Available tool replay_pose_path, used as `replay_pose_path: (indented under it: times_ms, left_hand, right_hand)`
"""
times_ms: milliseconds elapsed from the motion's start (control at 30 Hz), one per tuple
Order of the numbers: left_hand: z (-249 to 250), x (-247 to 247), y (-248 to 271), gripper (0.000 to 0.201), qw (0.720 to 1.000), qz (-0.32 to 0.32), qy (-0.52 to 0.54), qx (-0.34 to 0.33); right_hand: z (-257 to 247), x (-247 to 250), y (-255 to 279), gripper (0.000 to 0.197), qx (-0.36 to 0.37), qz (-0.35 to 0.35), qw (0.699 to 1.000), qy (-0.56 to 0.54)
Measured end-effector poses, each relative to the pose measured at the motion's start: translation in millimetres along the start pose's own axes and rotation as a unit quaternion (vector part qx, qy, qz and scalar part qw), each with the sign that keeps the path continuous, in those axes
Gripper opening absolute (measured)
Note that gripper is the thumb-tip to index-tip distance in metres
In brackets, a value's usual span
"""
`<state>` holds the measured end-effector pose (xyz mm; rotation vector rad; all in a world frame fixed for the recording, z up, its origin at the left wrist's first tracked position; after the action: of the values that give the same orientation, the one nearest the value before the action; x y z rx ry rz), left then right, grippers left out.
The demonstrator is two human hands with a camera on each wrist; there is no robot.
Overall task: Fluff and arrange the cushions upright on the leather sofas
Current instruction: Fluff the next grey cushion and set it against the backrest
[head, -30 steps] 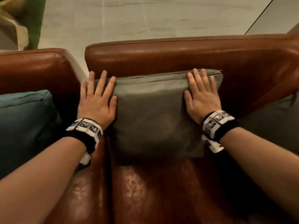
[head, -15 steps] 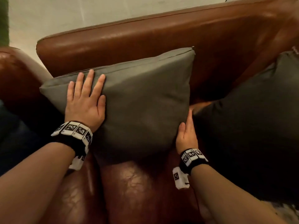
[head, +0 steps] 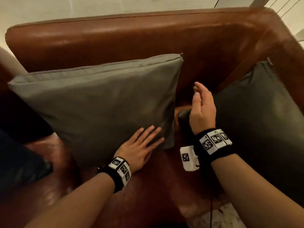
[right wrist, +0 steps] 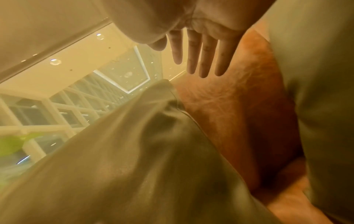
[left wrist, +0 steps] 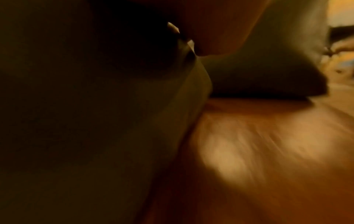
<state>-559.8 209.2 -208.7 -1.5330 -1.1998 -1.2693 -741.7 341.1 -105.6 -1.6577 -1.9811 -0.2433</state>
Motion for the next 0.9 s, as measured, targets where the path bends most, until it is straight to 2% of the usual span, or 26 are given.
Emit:
replay_pose_path:
  times_ms: [67, 100, 133, 200, 267, 333, 400, 467, 500, 567, 633, 700, 733, 800, 867, 900]
  left_hand:
    - [11, -24, 33, 0.072, 0.997, -0.016, -0.029, -0.069]
    - [10, -28, 46, 0.073, 0.997, -0.014, -0.028, -0.076]
    - [3, -25, 54, 0.072, 0.998, -0.004, -0.021, -0.053]
    - [-29, -4, 60, 0.069, 0.997, 0.039, -0.003, 0.064]
    - [-80, 22, 56, 0.068, 0.975, 0.086, 0.009, 0.203]
    - [-133, 38, 57, 0.067, 0.944, 0.105, 0.028, 0.313]
    - [-174, 38, 69, 0.064, 0.914, 0.112, 0.056, 0.385]
    - [-199, 25, 94, 0.065, 0.890, 0.099, 0.083, 0.437]
    - [-206, 16, 108, 0.065, 0.878, 0.085, 0.097, 0.461]
    - [-214, 5, 134, 0.066, 0.858, 0.055, 0.116, 0.497]
    - [-211, 14, 138, 0.066, 0.852, 0.068, 0.118, 0.506]
    - [-199, 38, 116, 0.067, 0.871, 0.119, 0.116, 0.463]
    - [-190, 49, 98, 0.067, 0.891, 0.134, 0.114, 0.418]
    - [-181, 58, 66, 0.064, 0.924, 0.125, 0.101, 0.347]
    - [-200, 51, 59, 0.060, 0.933, 0.081, 0.079, 0.342]
    - [-215, 46, 66, 0.060, 0.934, 0.052, 0.067, 0.347]
  right_hand:
    - [-13, -5, -2, 0.039, 0.030, -0.032, 0.999, 0.019]
    - [-22, -11, 1, 0.039, 0.053, -0.050, 0.997, 0.032]
    - [-33, -19, 5, 0.039, 0.083, -0.067, 0.993, 0.046]
    - [-58, -46, 17, 0.041, 0.167, -0.102, 0.978, 0.068]
    - [-88, -85, 36, 0.043, 0.260, -0.145, 0.951, 0.082]
    - [-115, -132, 61, 0.047, 0.330, -0.205, 0.913, 0.125]
    - [-122, -168, 76, 0.052, 0.381, -0.260, 0.858, 0.224]
    - [-106, -175, 65, 0.056, 0.408, -0.270, 0.809, 0.326]
    - [-94, -169, 52, 0.058, 0.400, -0.263, 0.801, 0.360]
    - [-75, -149, 24, 0.064, 0.349, -0.242, 0.818, 0.388]
    - [-75, -139, 17, 0.066, 0.300, -0.220, 0.846, 0.383]
    - [-94, -154, 35, 0.065, 0.287, -0.206, 0.867, 0.353]
    - [-105, -167, 49, 0.064, 0.306, -0.216, 0.865, 0.333]
    - [-120, -192, 71, 0.060, 0.378, -0.246, 0.834, 0.318]
    - [-119, -193, 59, 0.058, 0.395, -0.258, 0.811, 0.345]
    - [-113, -185, 43, 0.059, 0.373, -0.251, 0.817, 0.361]
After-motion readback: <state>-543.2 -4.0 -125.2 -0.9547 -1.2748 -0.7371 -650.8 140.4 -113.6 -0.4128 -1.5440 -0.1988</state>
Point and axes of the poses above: each hand's wrist, its own y-axis away from the middle knuckle, its own x-axis out of the back of the hand, z = x × y, the point moved 5 cm from there along -y, towards the middle knuckle, and after that the axes turned 5 degrees about -y, right-handed, at the moved point
